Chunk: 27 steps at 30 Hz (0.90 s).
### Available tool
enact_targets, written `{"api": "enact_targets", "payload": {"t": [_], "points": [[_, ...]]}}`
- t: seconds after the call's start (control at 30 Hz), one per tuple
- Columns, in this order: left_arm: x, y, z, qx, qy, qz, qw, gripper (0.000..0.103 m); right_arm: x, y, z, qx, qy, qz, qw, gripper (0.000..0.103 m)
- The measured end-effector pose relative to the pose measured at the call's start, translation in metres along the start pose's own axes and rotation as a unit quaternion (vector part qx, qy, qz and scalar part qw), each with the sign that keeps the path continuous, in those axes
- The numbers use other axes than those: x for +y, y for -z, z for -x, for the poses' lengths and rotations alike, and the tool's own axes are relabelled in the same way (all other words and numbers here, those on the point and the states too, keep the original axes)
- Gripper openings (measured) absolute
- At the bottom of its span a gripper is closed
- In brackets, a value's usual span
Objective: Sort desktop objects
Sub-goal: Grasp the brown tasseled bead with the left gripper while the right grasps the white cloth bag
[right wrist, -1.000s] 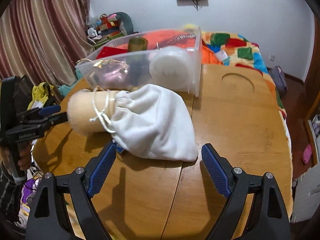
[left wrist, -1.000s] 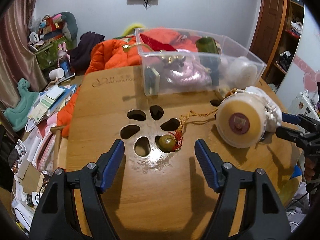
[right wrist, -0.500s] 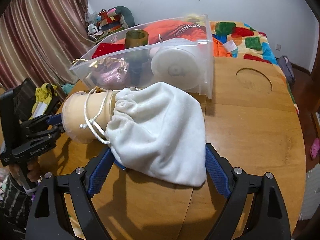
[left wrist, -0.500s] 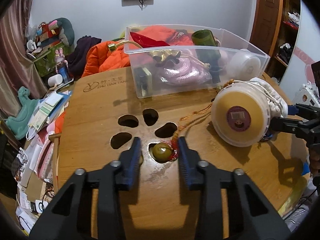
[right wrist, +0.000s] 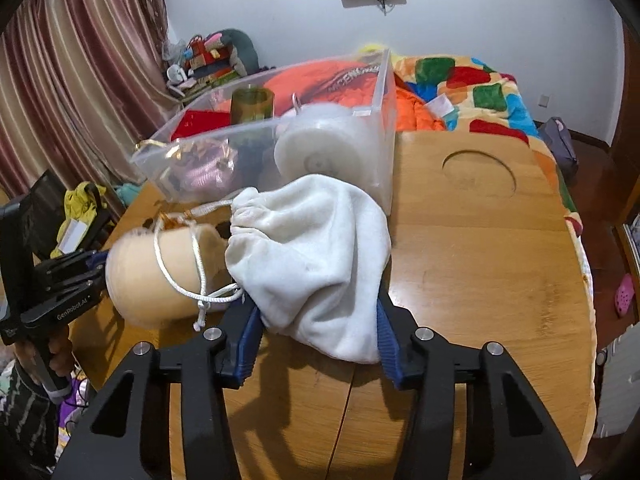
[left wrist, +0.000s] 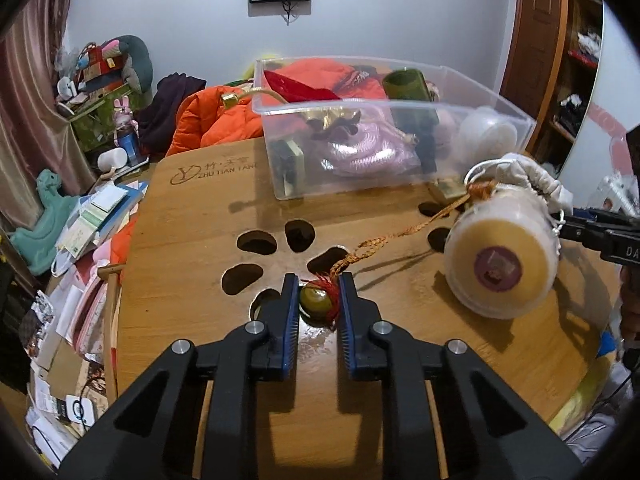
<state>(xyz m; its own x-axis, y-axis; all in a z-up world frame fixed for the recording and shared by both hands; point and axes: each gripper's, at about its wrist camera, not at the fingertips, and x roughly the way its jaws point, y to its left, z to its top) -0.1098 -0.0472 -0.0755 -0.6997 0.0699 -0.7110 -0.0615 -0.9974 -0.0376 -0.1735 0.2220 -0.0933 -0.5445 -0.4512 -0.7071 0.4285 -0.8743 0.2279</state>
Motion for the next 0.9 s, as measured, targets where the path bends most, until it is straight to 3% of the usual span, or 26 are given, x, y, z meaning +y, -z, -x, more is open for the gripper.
{"api": "enact_targets", "payload": {"t": [0.47, 0.9], "points": [[0.006, -0.031, 0.042, -0.070, 0.008, 0.022, 0.9973, 0.018, 0.005, -0.013, 0.042, -0.058, -0.012, -0.007, 0.998, 0.044], [-0.003, -0.069, 0.067, -0.123, 0.016, 0.014, 0.9921, 0.018, 0.014, -0.042, 0.071, -0.112, -0.013, 0.007, 0.994, 0.043]]}}
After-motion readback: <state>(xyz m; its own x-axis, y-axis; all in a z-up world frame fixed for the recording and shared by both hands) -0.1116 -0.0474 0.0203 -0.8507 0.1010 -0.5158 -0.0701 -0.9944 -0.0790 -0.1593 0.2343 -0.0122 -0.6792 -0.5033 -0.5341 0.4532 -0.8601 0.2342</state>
